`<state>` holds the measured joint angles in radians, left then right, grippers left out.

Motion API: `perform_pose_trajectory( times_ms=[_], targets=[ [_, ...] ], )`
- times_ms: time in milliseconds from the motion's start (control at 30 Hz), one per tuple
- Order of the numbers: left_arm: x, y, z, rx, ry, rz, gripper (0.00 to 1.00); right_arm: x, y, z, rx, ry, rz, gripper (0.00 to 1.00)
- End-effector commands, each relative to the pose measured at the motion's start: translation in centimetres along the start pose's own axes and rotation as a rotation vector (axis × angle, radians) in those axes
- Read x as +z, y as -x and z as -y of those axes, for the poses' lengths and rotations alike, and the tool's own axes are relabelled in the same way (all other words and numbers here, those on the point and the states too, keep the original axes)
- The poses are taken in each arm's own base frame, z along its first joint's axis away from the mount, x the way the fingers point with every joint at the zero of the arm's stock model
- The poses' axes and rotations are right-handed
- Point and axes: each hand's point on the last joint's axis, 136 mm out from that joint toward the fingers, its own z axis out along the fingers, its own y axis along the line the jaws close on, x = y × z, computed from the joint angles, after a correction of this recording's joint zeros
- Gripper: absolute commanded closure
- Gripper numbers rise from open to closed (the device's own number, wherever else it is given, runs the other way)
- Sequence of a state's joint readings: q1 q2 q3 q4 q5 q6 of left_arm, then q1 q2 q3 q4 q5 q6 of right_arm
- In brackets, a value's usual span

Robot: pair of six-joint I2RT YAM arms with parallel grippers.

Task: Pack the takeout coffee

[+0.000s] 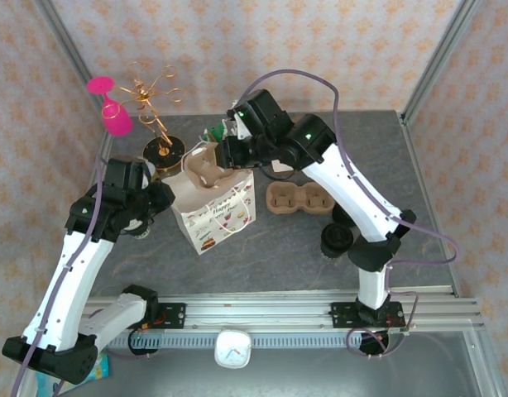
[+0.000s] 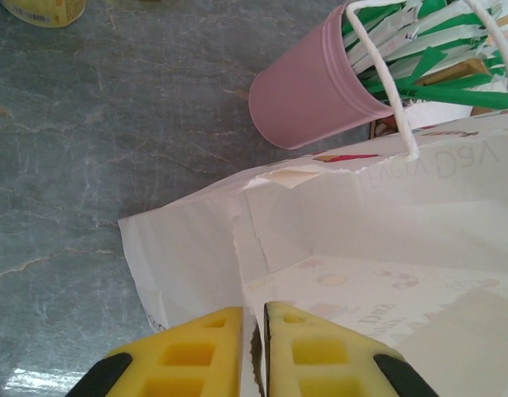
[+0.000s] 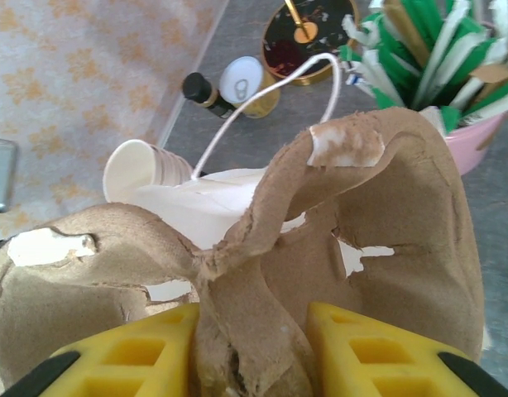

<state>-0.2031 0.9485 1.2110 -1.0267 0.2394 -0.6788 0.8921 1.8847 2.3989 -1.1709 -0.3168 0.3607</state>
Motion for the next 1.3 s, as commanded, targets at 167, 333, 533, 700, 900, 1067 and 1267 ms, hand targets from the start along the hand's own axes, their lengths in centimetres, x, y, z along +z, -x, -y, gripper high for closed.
perform_pose_trajectory(
  times_ms=[167,333,533,700,900,1067,1267],
  targets=[
    [-0.2,-0.1,0.4,0.012,-0.026,0.010,0.85,1.8,-0.2,-1.7,-0.013,0.043,-0.009,0.65],
    [-0.5,0.0,0.5,0.013,-0.034,0.016,0.87,3.2,-1.1,-1.2,-0.010,0.008,-0.034,0.65],
    [-0.7,0.0,0.9,0.016,-0.058,0.016,0.91,4.5,-2.0,0.0,0.009,-0.074,-0.047,0.65],
    [-0.9,-0.2,1.6,0.016,-0.096,0.004,0.92,5.4,-2.1,1.1,0.035,-0.140,-0.042,0.65],
    [-0.9,0.0,1.5,0.006,-0.086,0.015,0.91,5.7,-3.1,2.0,0.041,-0.223,-0.046,0.66],
    [-0.3,-0.2,1.3,0.014,-0.081,0.006,0.92,6.1,-4.0,3.4,0.032,-0.305,-0.059,0.66],
    [-0.3,-0.4,1.9,0.023,-0.114,-0.011,0.92,7.5,-4.3,3.5,0.030,-0.314,-0.074,0.66]
  ],
)
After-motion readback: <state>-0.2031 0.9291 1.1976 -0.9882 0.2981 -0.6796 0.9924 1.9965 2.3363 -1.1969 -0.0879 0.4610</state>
